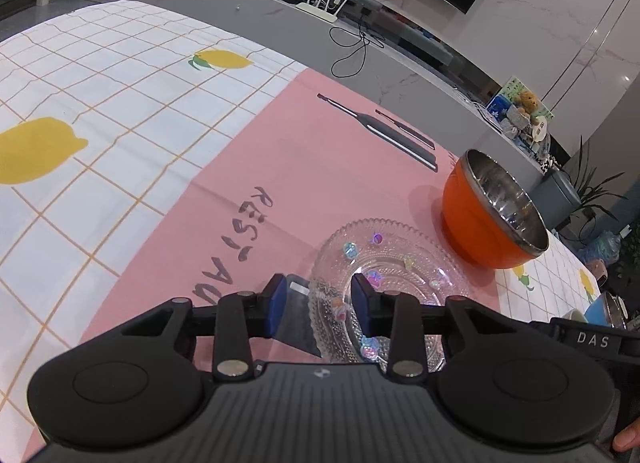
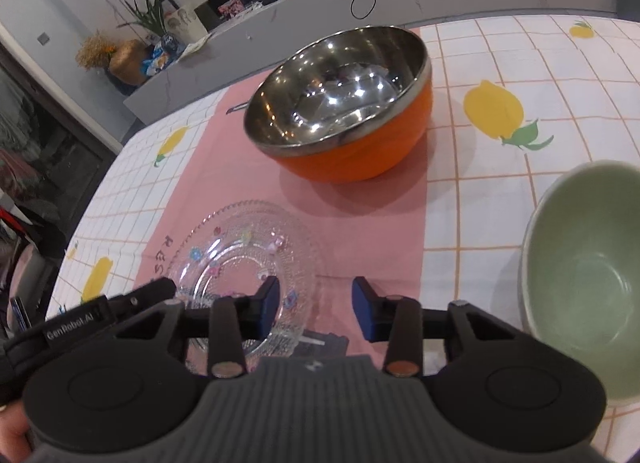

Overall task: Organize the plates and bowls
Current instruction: 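Move both grippers to the rim of the clear glass plate, then close both grippers on the glass plate rim and lift it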

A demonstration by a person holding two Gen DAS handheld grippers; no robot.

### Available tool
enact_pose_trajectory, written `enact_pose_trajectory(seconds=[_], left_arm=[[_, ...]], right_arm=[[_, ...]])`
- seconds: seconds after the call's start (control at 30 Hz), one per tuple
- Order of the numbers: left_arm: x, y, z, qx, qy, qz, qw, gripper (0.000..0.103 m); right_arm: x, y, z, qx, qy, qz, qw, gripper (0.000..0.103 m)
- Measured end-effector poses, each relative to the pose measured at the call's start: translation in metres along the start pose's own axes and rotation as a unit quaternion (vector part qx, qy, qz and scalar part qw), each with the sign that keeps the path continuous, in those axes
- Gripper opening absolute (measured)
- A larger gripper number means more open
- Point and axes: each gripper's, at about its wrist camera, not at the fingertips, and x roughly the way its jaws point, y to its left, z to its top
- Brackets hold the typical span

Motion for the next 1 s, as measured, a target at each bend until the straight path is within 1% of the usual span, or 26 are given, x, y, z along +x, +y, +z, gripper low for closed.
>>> enact_pose_trajectory(seconds=[0.07, 0.13, 0.17, 0.2, 0.23, 0.33, 0.47, 0.6, 0.7, 0.87, 1.0], left_arm=[[0.001, 0.001, 0.0, -0.002, -0.001, -0.003, 1.0, 0.038], [0.002, 0.0, 0.0, -0.003, 0.001, -0.01, 0.9999, 0.036], [0.002, -0.001, -0.001, 0.0, 0.003, -0.012, 0.9999, 0.033], [0.003, -0.003, -0.001, 0.005, 0.004, -0.012, 0.9999, 0.029], [0.004, -0.004, -0.002, 0.009, 0.005, -0.012, 0.9999, 0.028], [0.003, -0.004, -0.004, 0.013, -0.001, -0.003, 0.9999, 0.02], [0.001, -0.004, -0.005, 0.013, -0.006, 0.002, 0.9999, 0.014], [-0.002, -0.007, -0.006, 0.015, -0.009, 0.008, 0.9998, 0.014], [-0.006, -0.007, -0.007, 0.006, -0.01, 0.009, 0.9999, 0.014], [-0.02, -0.009, -0.006, -0.015, -0.01, 0.01, 0.9998, 0.013], [-0.036, -0.017, -0.007, -0.021, -0.013, 0.008, 0.9996, 0.013]], right_arm=[[0.001, -0.001, 0.0, 0.0, -0.003, 0.003, 1.0, 0.034], [0.002, -0.001, 0.0, -0.006, -0.003, 0.008, 1.0, 0.027], [0.003, -0.001, -0.001, -0.009, -0.003, 0.01, 1.0, 0.024], [0.004, 0.0, -0.001, -0.009, -0.001, 0.011, 1.0, 0.016], [0.005, -0.001, -0.002, -0.008, 0.001, 0.014, 1.0, 0.013], [0.007, 0.0, -0.004, -0.01, -0.001, 0.02, 1.0, 0.009], [0.009, 0.004, -0.007, -0.021, -0.006, 0.019, 1.0, 0.009], [0.009, 0.004, -0.006, -0.018, -0.006, 0.017, 1.0, 0.008], [0.007, 0.004, -0.005, -0.011, -0.003, 0.017, 1.0, 0.008], [-0.004, 0.008, -0.005, -0.005, -0.008, 0.022, 1.0, 0.007], [-0.019, 0.01, -0.007, 0.007, -0.015, 0.03, 0.999, 0.007]])
